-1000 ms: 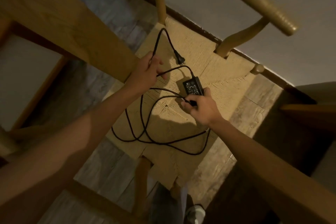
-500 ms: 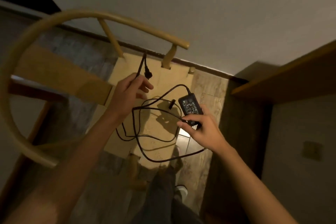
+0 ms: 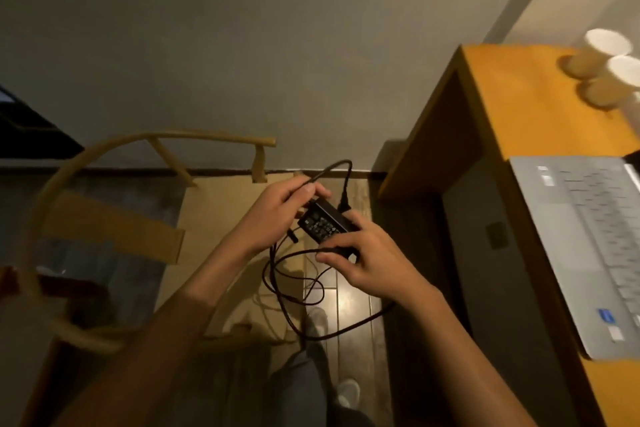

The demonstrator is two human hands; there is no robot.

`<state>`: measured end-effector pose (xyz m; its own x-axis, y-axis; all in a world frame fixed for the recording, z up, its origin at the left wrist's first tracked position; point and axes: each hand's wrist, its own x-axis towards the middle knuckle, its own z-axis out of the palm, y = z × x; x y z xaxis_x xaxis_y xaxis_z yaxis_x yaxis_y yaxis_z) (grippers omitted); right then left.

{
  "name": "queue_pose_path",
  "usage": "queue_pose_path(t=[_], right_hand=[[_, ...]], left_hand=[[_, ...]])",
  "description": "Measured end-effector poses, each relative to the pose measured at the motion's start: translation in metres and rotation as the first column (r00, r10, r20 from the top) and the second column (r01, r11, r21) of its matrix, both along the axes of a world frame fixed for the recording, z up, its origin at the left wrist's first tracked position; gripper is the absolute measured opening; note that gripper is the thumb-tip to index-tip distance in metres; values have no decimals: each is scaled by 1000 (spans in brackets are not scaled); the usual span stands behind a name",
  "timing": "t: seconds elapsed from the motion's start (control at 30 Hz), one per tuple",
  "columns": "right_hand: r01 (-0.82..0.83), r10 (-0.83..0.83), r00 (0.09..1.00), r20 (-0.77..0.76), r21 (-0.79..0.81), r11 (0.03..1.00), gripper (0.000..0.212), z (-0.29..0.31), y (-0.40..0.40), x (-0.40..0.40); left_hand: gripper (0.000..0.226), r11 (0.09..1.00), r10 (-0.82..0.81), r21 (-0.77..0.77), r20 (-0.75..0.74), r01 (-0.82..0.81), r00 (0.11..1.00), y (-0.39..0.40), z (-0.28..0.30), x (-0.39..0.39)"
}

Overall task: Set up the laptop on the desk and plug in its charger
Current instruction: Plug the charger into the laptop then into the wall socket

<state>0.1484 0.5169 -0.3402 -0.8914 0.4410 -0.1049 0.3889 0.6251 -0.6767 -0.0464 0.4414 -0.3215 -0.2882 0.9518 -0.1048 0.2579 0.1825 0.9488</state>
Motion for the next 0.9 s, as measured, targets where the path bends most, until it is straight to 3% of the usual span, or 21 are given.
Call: queue_pose_path(t=[0.13, 0.23, 0.37, 0.5, 0.63, 0.73, 0.83, 0.9], right_hand=[[-17, 16, 1000, 16, 50, 999, 28, 29, -10, 34], [-14, 12, 1000, 15, 81, 997, 28, 45, -17, 54], [15, -15, 1000, 0, 43, 999, 28, 58, -26, 73], [123, -129, 988, -79, -84, 989, 30, 60, -35, 90], [321, -339, 935, -102, -162, 933, 32, 66, -38, 118], [475, -499, 826, -260, -154, 866, 34, 69, -43, 140], [591, -629, 607, -485, -253, 766, 22, 74, -52, 154], [603, -720, 449, -529, -416, 681, 14, 83, -59, 156]], left_hand=[[24, 984, -178, -9, -153, 179, 972, -10, 26, 24], [23, 947, -309, -36, -368, 319, 877, -14, 41, 46], [29, 941, -273, -7, -610, 339, 744, -13, 51, 74], [38, 952, -186, 86, -605, 295, 774, -8, 44, 93], [36, 970, -115, 135, -474, 202, 873, -3, 40, 99], [31, 984, -25, 156, -351, 84, 936, -1, 46, 99], [32, 981, 25, 193, -266, 28, 964, 1, 52, 102], [34, 976, 34, 216, -261, 24, 965, 2, 55, 105]])
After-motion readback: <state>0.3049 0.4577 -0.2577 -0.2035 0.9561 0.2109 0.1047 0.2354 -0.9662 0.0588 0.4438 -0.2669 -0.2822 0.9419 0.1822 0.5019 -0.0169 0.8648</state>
